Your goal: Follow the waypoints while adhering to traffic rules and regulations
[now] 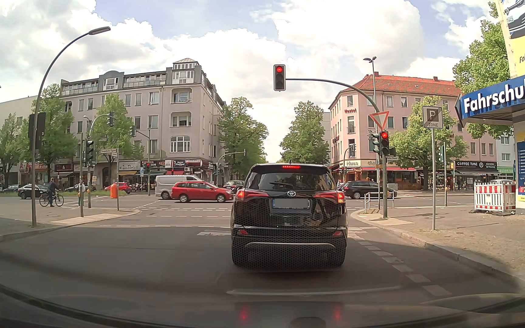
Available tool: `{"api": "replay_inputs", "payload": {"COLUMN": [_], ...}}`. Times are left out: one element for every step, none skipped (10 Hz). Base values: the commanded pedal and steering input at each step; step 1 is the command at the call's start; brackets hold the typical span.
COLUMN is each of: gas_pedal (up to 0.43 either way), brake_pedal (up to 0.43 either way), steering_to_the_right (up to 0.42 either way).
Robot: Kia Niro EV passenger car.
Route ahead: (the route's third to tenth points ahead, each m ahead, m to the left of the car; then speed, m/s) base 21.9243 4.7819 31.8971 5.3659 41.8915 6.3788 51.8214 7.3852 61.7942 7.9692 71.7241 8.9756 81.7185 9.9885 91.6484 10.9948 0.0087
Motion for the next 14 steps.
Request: {"api": "replay_inputs", "payload": {"gas_pedal": [0.0,0.0,0.0,0.0,0.0,0.0,0.0,0.0,0.0,0.0,0.0,0.0,0.0,0.0], "brake_pedal": [0.311,0.317,0.341,0.378,0.402,0.409,0.415,0.421,0.427,0.427,0.427,0.421,0.421,0.409], "steering_to_the_right": [-0.011,-0.011,-0.011,-0.011,-0.01,-0.011,-0.011,-0.01,-0.011,-0.011,-0.011,-0.011,-0.011,-0.011]}}
